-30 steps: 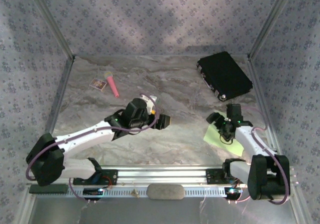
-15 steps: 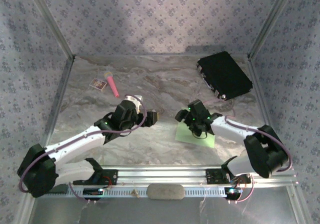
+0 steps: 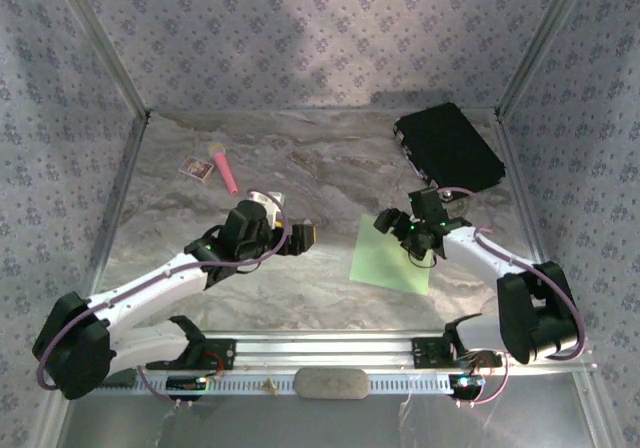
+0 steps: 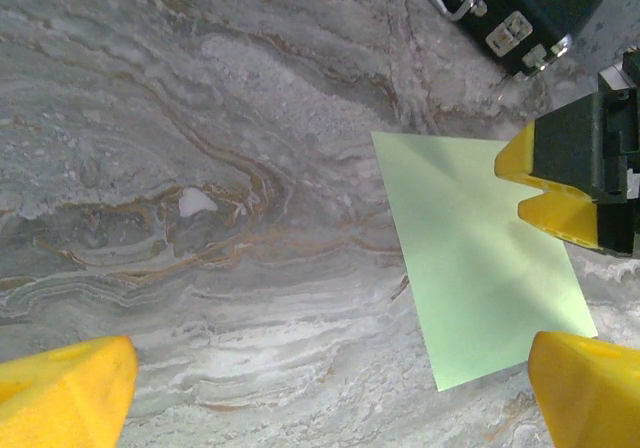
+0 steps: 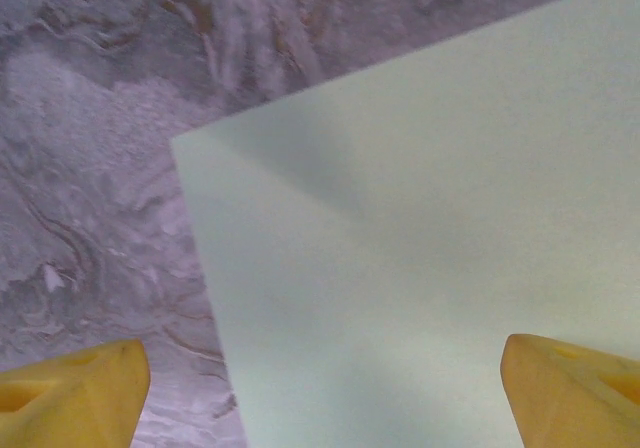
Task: Fold a paper plane with a square sheet of paper (pick it up from the middle)
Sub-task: Move the square sheet of paper to the center of the table.
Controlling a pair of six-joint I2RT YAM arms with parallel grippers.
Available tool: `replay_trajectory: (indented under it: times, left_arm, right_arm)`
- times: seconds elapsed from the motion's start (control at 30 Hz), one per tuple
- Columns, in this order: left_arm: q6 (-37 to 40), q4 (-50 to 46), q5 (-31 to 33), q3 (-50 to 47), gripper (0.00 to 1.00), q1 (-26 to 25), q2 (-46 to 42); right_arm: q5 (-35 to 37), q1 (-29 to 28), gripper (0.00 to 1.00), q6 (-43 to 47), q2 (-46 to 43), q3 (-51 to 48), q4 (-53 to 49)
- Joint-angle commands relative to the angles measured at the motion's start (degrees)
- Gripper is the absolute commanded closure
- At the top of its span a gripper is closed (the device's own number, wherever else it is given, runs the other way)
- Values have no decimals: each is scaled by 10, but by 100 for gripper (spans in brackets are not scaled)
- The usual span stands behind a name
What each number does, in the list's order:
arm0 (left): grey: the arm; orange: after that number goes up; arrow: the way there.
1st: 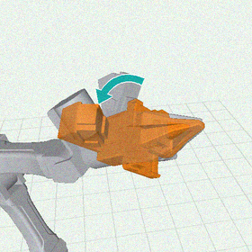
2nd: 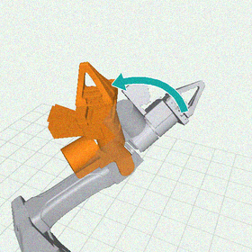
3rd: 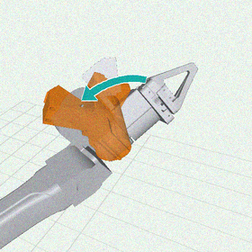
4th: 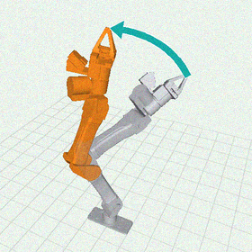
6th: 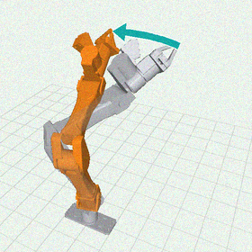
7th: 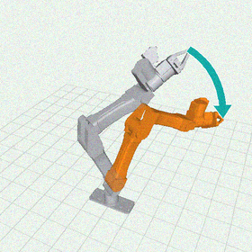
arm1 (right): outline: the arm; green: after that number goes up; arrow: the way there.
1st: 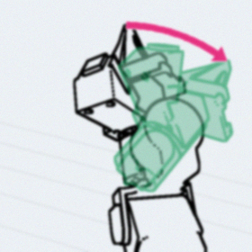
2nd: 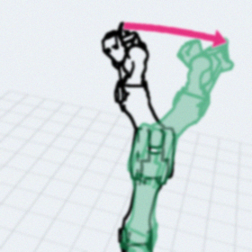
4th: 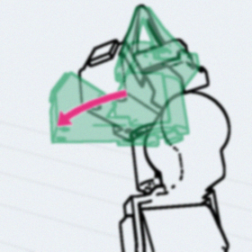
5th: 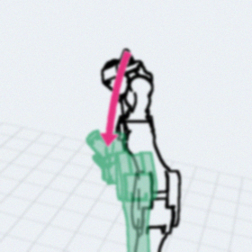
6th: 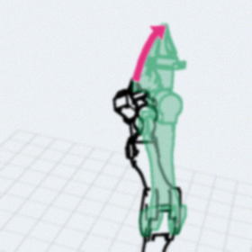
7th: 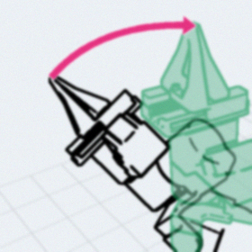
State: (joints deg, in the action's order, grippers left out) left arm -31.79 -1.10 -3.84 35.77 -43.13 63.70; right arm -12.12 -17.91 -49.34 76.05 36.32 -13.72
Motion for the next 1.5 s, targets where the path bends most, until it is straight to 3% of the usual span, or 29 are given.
replay_trajectory:
  times: [0.0, 0.13, 0.43, 0.57, 0.67, 0.8, 0.93, 1.13, 1.47]
  left_arm:
    - [-8, 12, -9, 4, 0, 1, 1]
    - [-1, -22, 18, 13, 0, 2, -7]
    - [-12, -78, 48, 26, 0, 40, -44]
    - [-44, -94, 40, 19, 0, 62, -55]
    - [-69, -95, 26, 4, 1, 78, -67]
    - [-87, -111, -11, 0, 2, 105, -74]
    - [-85, -124, -18, 8, 4, 111, -69]
    - [-85, -110, -71, 47, 10, 110, -5]
    - [-36, -232, -74, 236, 17, 27, 227]
  right_arm:
    - [-42, -2, 8, 37, 20, -9, -16]
    - [-56, -16, 8, -8, 32, -24, 24]
    - [-4, -137, 7, -159, 102, 0, 119]
    - [-18, -171, 10, -253, 146, -17, 244]
    - [-39, -187, 11, -255, 181, 16, 260]
    - [-60, -203, 10, -205, 209, 90, 205]
    - [-104, -194, 10, -157, 221, 132, 183]
    - [-82, -146, 8, -86, 158, 147, 93]
    - [-81, -49, 5, -37, 54, 81, 29]
